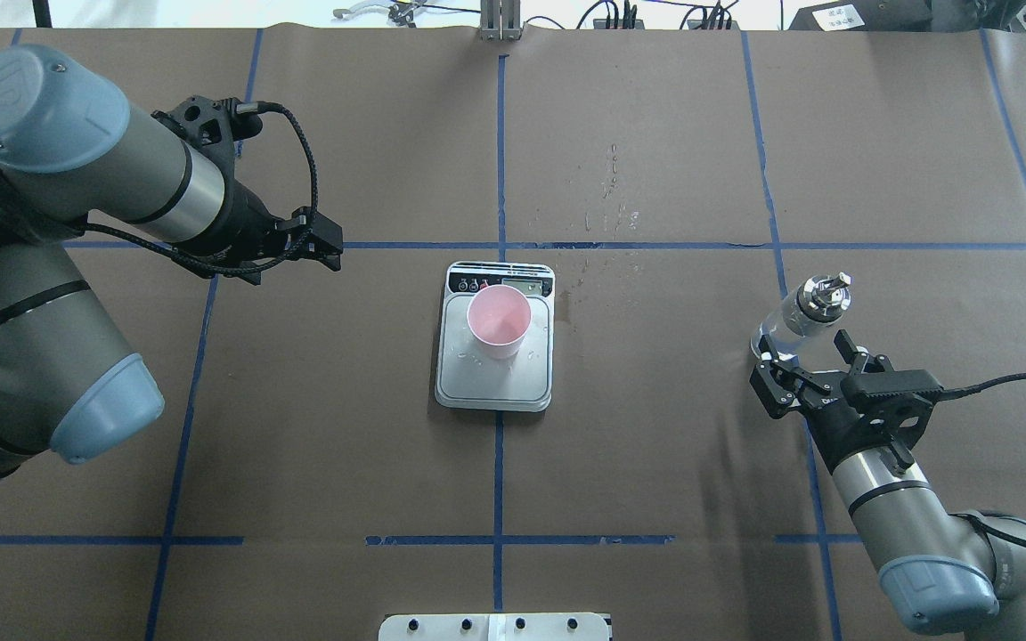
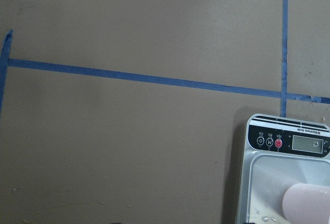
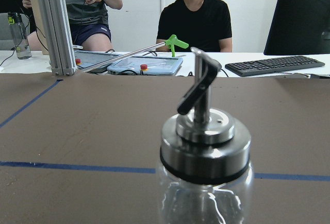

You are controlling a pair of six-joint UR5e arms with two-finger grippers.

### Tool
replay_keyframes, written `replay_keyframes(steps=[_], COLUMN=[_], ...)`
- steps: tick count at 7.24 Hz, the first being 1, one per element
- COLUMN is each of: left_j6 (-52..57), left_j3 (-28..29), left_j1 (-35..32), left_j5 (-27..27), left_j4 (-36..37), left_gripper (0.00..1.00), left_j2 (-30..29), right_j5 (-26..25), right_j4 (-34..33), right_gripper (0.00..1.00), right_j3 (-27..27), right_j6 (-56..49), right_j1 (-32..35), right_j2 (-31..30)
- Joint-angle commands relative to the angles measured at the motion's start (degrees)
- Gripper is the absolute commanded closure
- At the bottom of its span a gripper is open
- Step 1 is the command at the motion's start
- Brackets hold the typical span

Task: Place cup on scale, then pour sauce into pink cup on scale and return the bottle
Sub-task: 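Lift the glass bottle slightly with the right gripper and hold it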

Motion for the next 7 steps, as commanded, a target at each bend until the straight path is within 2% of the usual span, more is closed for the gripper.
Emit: replay_keyframes(steps=[1, 4, 7], left_j6=[0.03, -0.06, -0.15], left_j3=[-0.09, -0.26, -0.87], left_j1=[-0.11, -0.11, -0.11], left_j5=[0.00, 0.09, 0.18], left_j4=[0.01, 0.10, 1.06], left_gripper=[0.00, 0.00, 0.00], left_j2=[-0.05, 0.04, 0.13], right_j5=[0.19, 0.72, 0.90], right_j4=[1.15, 1.24, 1.42], right_gripper=[0.00, 0.00, 0.00], right_j3=[-0.35, -2.97, -3.95], right_j6=[-0.12, -1.52, -1.62], right_j1=[0.70, 1.93, 2.81], right_j2=[-0.08, 2.89, 3.00])
